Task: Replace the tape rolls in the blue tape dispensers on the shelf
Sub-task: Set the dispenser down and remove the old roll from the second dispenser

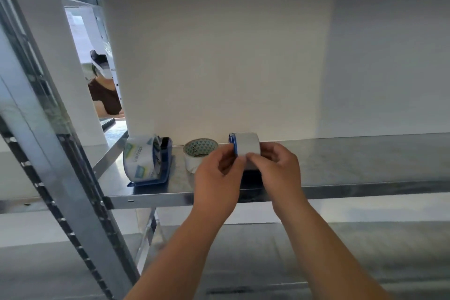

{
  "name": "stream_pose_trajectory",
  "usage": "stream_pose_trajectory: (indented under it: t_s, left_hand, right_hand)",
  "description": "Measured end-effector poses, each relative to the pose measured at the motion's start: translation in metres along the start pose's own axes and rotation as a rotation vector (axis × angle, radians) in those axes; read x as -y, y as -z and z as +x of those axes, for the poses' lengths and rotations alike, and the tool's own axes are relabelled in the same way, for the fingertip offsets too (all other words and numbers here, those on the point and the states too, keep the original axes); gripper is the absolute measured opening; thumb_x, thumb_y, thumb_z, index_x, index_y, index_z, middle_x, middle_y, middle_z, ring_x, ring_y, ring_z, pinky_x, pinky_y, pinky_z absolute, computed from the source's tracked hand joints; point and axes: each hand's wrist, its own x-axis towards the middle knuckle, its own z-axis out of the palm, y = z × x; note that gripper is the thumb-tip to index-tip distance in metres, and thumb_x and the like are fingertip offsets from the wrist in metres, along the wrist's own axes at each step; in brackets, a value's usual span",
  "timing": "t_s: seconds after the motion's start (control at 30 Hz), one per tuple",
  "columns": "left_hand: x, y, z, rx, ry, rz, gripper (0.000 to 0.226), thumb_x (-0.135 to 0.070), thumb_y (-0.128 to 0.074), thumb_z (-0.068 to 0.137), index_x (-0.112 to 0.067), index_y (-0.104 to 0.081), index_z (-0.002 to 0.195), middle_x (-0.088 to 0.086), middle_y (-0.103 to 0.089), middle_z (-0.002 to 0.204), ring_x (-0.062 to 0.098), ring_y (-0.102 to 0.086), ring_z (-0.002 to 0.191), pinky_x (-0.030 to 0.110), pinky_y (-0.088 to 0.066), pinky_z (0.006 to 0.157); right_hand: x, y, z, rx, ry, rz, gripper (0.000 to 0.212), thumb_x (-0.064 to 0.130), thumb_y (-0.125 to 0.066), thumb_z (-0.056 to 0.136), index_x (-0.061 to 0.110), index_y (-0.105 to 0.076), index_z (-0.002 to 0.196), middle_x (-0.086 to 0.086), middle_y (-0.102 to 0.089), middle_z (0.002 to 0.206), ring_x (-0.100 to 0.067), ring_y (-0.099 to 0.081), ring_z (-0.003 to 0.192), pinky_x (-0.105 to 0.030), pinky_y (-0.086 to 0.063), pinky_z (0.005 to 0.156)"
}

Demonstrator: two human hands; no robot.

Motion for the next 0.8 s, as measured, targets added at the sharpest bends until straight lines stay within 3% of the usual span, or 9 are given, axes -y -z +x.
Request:
stream_pose_trajectory:
  t_s: [0.2,0.3,0.47,0.6,0.7,0.8]
  left_hand:
    - [0.009,-0.006,0.006,0.002,-0.025,-0.084,0.028,-0.018,-0.07,0.096,-0.045,-0.067,0.096,-0.029,-0.076,0.091,-0.013,-0.07,0.088,0.002,-0.049,0.072]
    - [0.01,-0.006,0.011,0.016,-0.042,-0.028,0.027,-0.022,-0.068,0.097,-0.047,-0.067,0.086,-0.023,-0.075,0.086,-0.013,-0.067,0.082,0.002,-0.047,0.068]
    - [0.011,-0.009,0.016,0.028,-0.02,0.038,0.023,-0.027,-0.062,0.101,-0.038,-0.065,0.082,-0.01,-0.072,0.082,-0.013,-0.061,0.075,0.005,-0.046,0.066]
    - [0.009,-0.01,0.02,0.059,0.059,-0.034,0.017,-0.021,-0.065,0.1,-0.034,-0.068,0.089,-0.01,-0.075,0.086,-0.012,-0.066,0.076,0.005,-0.048,0.065]
    - [0.004,-0.008,0.027,0.029,0.108,-0.056,0.019,-0.02,-0.065,0.1,-0.033,-0.071,0.088,-0.013,-0.078,0.08,-0.003,-0.071,0.075,0.012,-0.053,0.066]
    - [-0.003,-0.007,0.039,0.029,0.163,-0.079,0.019,-0.014,-0.064,0.1,-0.022,-0.074,0.086,-0.003,-0.079,0.082,0.017,-0.073,0.08,0.033,-0.061,0.074]
  right_hand:
    - [0.002,0.006,0.001,0.012,-0.02,-0.065,0.004,0.029,-0.082,0.083,0.028,-0.08,0.086,0.012,-0.079,0.083,-0.01,-0.075,0.085,-0.028,-0.059,0.075]
    - [0.004,0.007,-0.002,0.039,-0.001,-0.073,0.003,0.027,-0.082,0.085,0.027,-0.082,0.087,0.009,-0.081,0.086,-0.012,-0.076,0.086,-0.033,-0.062,0.081]
    - [0.003,0.01,-0.002,0.076,0.021,-0.097,0.008,0.026,-0.08,0.088,0.033,-0.079,0.083,0.016,-0.08,0.086,-0.004,-0.075,0.084,-0.028,-0.062,0.081]
    - [-0.001,0.013,0.0,0.104,0.061,-0.086,0.008,0.032,-0.079,0.089,0.027,-0.08,0.095,0.011,-0.081,0.091,-0.005,-0.075,0.087,-0.02,-0.059,0.074]
    - [-0.004,0.012,-0.002,0.166,0.093,-0.157,0.026,0.036,-0.084,0.084,0.027,-0.077,0.107,0.014,-0.08,0.098,-0.001,-0.074,0.091,-0.019,-0.059,0.079]
    - [-0.011,0.01,-0.006,0.153,0.182,-0.336,0.03,0.027,-0.086,0.082,0.038,-0.068,0.104,0.025,-0.072,0.099,0.003,-0.069,0.09,-0.016,-0.057,0.085]
